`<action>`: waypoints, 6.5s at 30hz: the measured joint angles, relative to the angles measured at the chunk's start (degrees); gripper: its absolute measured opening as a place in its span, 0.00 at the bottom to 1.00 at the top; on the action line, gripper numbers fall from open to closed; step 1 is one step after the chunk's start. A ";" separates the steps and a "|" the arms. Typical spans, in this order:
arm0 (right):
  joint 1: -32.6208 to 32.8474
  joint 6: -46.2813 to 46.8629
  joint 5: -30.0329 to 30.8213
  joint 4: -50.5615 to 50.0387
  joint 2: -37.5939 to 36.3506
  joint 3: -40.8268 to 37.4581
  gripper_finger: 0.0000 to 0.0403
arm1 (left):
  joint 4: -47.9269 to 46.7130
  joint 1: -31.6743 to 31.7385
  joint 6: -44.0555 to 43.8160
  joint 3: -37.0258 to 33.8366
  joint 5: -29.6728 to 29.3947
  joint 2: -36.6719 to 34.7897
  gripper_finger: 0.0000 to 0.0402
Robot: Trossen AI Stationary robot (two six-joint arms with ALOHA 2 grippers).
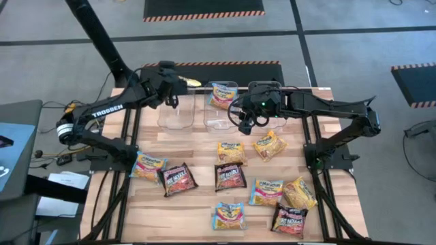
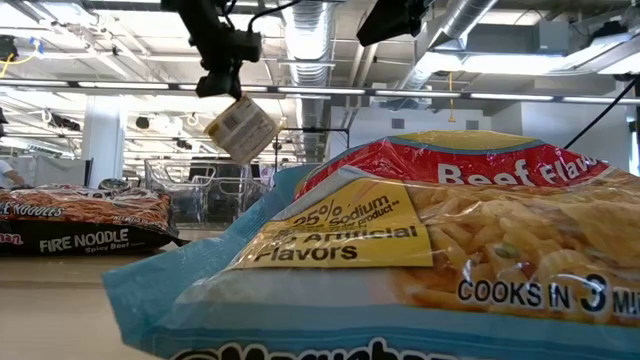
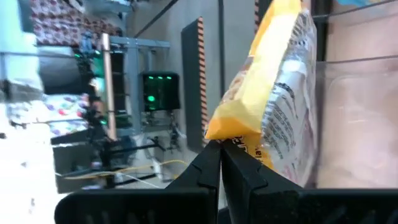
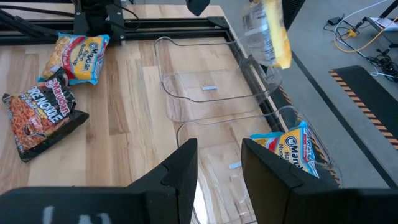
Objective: Sort Maruchan noodles
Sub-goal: Put the yellow noodle pack into the left transparent bin
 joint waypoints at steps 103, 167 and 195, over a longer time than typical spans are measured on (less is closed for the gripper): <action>0.96 0.00 -1.64 -5.53 10.01 0.00 0.37 | -15.48 17.47 -20.46 0.08 49.03 28.00 0.09; -1.09 0.04 -1.49 -5.94 10.01 0.00 0.37 | -40.28 11.58 -21.99 8.72 55.35 26.32 0.00; -1.09 0.04 -1.55 -6.14 10.01 0.00 0.37 | -28.15 11.76 -25.18 8.72 49.58 26.29 0.51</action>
